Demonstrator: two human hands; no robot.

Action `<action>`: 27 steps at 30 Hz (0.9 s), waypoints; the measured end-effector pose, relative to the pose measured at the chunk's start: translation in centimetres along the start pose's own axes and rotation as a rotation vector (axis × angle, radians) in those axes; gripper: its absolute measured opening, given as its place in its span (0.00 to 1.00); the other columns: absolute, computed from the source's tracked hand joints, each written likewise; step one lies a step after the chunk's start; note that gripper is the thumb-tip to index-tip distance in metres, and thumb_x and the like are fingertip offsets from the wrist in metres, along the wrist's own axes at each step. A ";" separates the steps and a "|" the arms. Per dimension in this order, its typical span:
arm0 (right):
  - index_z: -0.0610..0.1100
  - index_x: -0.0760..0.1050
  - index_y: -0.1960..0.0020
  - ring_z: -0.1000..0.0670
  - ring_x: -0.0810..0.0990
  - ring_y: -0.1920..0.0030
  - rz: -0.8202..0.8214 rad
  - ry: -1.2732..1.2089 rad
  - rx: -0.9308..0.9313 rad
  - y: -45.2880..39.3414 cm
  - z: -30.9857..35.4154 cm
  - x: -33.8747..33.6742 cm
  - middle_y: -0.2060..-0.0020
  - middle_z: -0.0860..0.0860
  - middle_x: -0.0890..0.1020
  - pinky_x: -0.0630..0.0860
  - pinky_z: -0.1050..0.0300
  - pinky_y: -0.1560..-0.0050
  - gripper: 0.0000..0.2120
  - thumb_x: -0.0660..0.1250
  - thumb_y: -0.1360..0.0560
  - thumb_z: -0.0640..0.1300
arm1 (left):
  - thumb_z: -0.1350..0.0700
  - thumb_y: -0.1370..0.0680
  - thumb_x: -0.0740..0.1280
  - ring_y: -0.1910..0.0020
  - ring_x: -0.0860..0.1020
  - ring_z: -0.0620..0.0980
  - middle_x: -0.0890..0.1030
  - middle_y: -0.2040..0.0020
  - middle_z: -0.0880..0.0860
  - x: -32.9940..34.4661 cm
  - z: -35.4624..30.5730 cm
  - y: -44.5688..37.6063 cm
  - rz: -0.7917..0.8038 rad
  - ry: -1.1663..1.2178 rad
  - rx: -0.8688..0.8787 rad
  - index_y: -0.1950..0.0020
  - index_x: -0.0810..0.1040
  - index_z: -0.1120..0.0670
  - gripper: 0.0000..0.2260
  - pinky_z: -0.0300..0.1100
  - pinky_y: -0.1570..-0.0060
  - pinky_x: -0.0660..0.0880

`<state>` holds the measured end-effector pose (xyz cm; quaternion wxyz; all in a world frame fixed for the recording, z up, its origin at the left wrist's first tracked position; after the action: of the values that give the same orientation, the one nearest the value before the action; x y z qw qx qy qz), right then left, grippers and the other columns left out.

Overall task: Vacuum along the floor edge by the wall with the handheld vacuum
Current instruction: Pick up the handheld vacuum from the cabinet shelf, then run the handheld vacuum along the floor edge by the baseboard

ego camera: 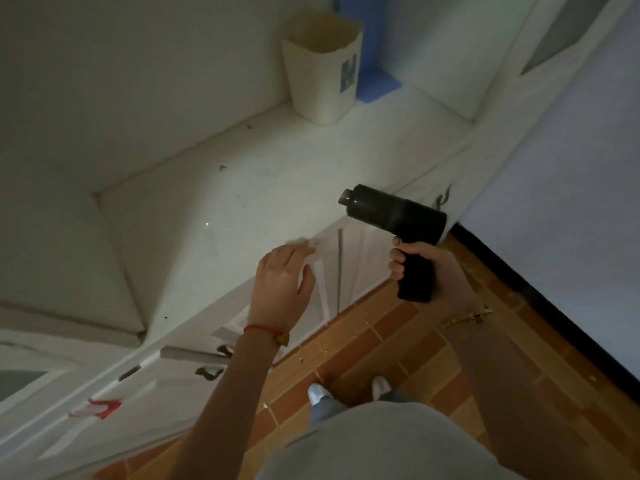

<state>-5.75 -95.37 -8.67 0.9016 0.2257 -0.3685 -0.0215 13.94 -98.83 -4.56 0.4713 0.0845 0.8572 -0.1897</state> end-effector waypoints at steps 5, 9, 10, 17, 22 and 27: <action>0.43 0.71 0.53 0.52 0.72 0.70 -0.114 -0.075 -0.082 4.6 1.9 -6.6 0.66 0.50 0.71 0.73 0.62 0.68 0.05 0.65 0.25 0.43 | 0.64 0.22 0.65 0.40 0.78 0.57 0.81 0.41 0.57 4.8 -5.5 -1.5 0.155 0.064 0.116 0.38 0.79 0.58 0.13 0.57 0.36 0.72; 0.42 0.73 0.52 0.52 0.73 0.70 -0.201 -0.107 -0.179 8.8 4.1 -12.0 0.67 0.49 0.73 0.75 0.62 0.69 0.06 0.66 0.24 0.45 | 0.62 0.21 0.64 0.38 0.76 0.55 0.80 0.39 0.54 8.7 -10.1 -1.8 0.233 0.093 0.157 0.37 0.78 0.56 0.13 0.54 0.34 0.70; 0.41 0.73 0.52 0.52 0.73 0.70 -0.222 -0.117 -0.202 10.0 4.8 -13.5 0.67 0.49 0.73 0.75 0.62 0.69 0.06 0.67 0.24 0.44 | 0.62 0.21 0.64 0.38 0.76 0.54 0.80 0.39 0.54 9.7 -11.5 -1.9 0.246 0.102 0.173 0.37 0.78 0.56 0.13 0.53 0.34 0.71; 0.43 0.76 0.55 0.51 0.73 0.68 -0.350 -0.071 -0.211 18.3 9.7 -24.7 0.66 0.49 0.74 0.74 0.60 0.68 0.10 0.72 0.29 0.47 | 0.60 0.20 0.63 0.41 0.77 0.53 0.80 0.40 0.53 18.7 -21.6 -1.8 0.371 0.154 0.215 0.37 0.78 0.56 0.12 0.48 0.38 0.72; 0.43 0.76 0.56 0.51 0.74 0.68 -0.399 -0.114 -0.205 22.2 13.1 -31.4 0.66 0.49 0.74 0.73 0.58 0.66 0.12 0.74 0.32 0.48 | 0.58 0.19 0.62 0.40 0.77 0.52 0.80 0.40 0.52 24.2 -27.6 -2.0 0.459 0.183 0.181 0.37 0.78 0.55 0.12 0.49 0.38 0.72; 0.43 0.79 0.55 0.52 0.76 0.69 -0.470 -0.143 -0.253 24.0 16.0 -36.2 0.66 0.48 0.76 0.76 0.59 0.69 0.11 0.75 0.33 0.47 | 0.58 0.19 0.62 0.42 0.77 0.51 0.80 0.41 0.51 27.0 -30.7 -2.6 0.486 0.199 0.131 0.37 0.78 0.54 0.12 0.48 0.40 0.73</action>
<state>-45.95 -72.71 -12.22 0.8646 0.1884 -0.3632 -0.2917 -25.38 -89.64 -11.76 0.4100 0.3365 0.8397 -0.1169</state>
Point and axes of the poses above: each hand's wrist, its own y-axis away from the middle knuckle, its own x-axis out of the palm, z = x × y, the point moved 10 cm from there along -y, towards the middle knuckle
